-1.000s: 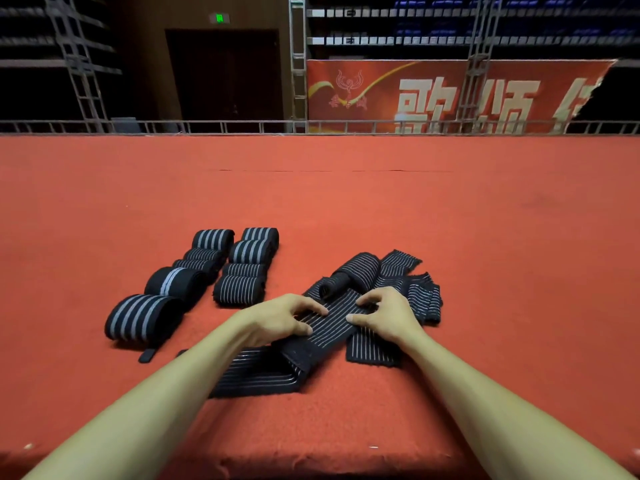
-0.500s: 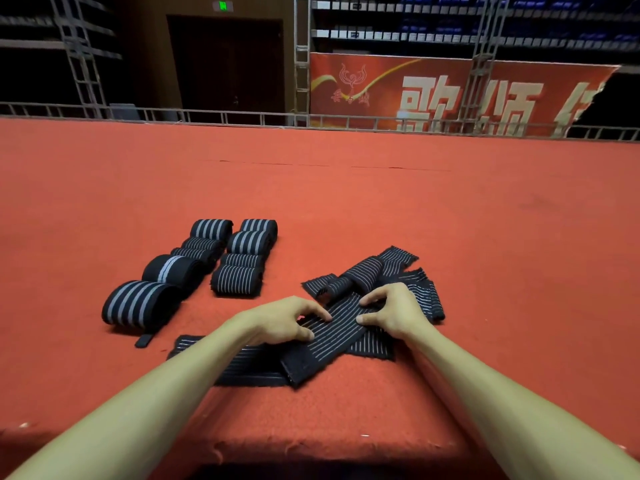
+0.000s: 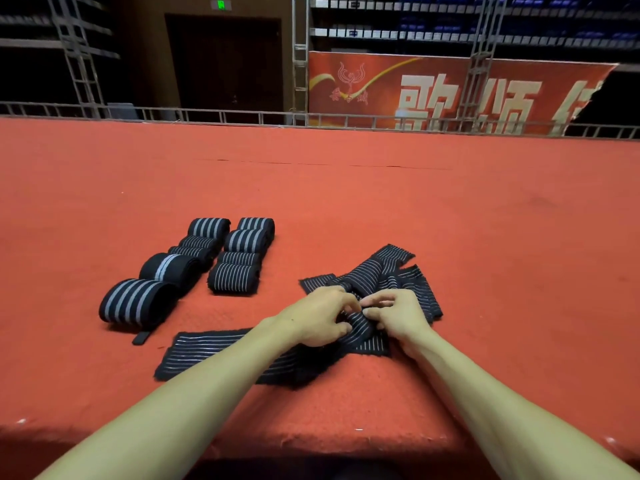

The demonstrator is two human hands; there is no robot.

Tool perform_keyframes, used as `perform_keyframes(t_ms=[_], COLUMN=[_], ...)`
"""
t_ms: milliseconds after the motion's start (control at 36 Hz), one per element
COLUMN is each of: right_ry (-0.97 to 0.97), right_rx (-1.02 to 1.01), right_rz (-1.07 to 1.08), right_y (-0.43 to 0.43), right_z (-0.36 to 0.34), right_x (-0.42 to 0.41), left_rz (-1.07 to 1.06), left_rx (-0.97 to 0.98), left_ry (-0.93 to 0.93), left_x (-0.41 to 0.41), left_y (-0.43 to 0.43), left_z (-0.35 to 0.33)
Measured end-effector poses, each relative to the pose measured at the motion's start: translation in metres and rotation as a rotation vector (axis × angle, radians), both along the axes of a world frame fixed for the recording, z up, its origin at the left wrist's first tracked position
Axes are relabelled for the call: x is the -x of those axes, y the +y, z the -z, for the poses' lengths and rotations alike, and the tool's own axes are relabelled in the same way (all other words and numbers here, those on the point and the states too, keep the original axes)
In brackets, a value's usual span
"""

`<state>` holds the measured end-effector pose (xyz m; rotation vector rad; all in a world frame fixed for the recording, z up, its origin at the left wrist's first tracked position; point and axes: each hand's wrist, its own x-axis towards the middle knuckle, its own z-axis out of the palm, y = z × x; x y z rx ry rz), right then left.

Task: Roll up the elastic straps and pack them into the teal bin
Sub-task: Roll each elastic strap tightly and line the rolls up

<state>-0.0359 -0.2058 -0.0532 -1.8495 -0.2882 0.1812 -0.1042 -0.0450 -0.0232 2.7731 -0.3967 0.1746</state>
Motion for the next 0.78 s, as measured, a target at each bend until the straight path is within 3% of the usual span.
perform_keyframes(t_ms=[139,417,778], right_ry=[0.107,0.133,0.097], right_rx=[-0.152,-0.302,-0.281], right_rz=[-0.003,-0.021,-0.074], right_y=[-0.005,-0.019,-0.019], right_z=[-0.003,-0.003,-0.002], right_x=[0.001,0.01,0.025], left_rz=[-0.065,-0.179,-0.254], left_rx=[0.142,0.57,0.783], left_ry=[0.03,0.069,0.163], left_x=[-0.011,-0.025,-0.028], left_y=[-0.001,-0.01,-0.025], left_z=[0.007,0.027,0.021])
